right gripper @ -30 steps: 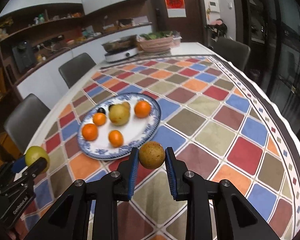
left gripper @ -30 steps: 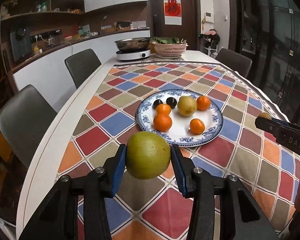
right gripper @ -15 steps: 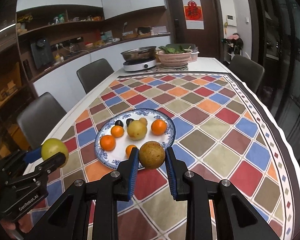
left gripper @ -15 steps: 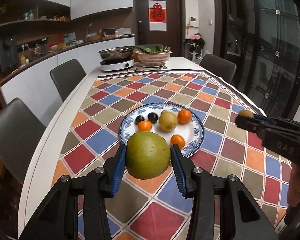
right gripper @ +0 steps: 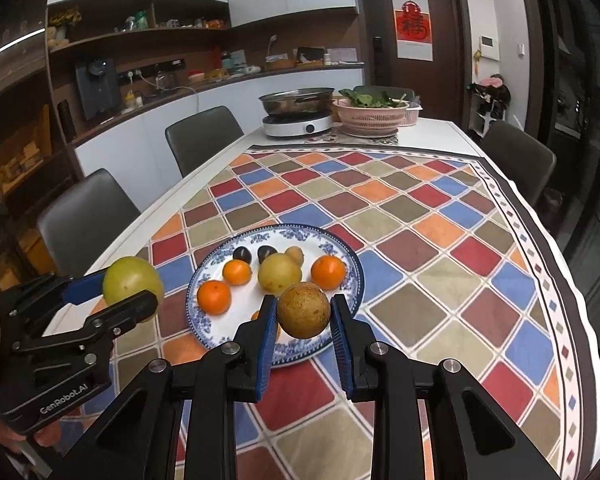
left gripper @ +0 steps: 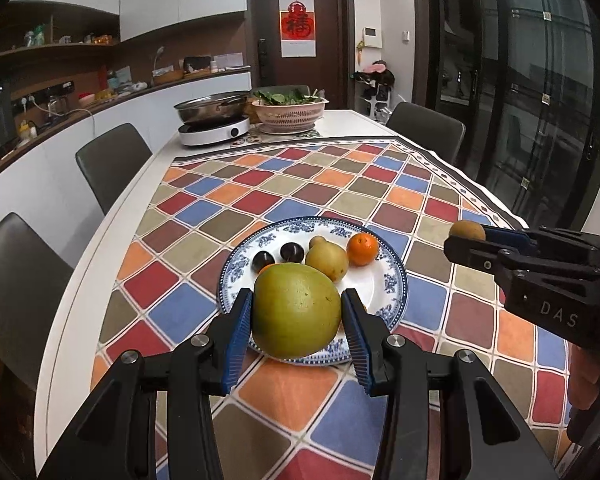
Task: Organize fruits
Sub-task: 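Carry the green pear and brown fruit onto the plate and open both tools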
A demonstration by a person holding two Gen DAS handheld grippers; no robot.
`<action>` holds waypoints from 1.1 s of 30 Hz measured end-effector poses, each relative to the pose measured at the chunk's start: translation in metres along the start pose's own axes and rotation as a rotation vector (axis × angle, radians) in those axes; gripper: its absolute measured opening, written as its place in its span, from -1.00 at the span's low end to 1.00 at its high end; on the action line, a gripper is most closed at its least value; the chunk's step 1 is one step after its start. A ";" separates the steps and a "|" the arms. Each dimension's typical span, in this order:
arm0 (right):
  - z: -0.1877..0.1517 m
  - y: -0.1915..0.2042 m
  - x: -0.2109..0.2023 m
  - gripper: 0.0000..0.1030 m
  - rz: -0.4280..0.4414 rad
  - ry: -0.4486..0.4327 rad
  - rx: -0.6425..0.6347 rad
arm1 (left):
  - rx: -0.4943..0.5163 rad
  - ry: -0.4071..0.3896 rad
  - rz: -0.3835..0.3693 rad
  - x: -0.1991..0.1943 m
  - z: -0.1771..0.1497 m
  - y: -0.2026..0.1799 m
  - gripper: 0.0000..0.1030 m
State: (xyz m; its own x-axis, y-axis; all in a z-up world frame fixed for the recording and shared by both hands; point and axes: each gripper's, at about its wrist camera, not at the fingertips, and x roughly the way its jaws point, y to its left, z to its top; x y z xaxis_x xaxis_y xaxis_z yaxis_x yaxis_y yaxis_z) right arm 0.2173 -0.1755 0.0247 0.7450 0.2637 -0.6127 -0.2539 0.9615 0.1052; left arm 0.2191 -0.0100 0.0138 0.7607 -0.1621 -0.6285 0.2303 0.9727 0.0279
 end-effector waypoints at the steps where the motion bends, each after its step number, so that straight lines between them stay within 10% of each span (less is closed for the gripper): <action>1: 0.002 0.000 0.004 -0.46 0.005 0.001 -0.004 | 0.002 0.001 -0.004 0.004 0.001 0.000 -0.14; 33: 0.007 -0.014 0.125 -0.46 0.167 0.217 -0.018 | 0.113 0.146 -0.139 0.107 0.010 0.002 -0.14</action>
State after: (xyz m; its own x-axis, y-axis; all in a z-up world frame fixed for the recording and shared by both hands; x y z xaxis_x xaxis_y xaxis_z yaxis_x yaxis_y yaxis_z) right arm 0.3188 -0.1554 -0.0478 0.5427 0.3937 -0.7419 -0.3743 0.9041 0.2060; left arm 0.3070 -0.0266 -0.0455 0.6230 -0.2597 -0.7379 0.3999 0.9164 0.0151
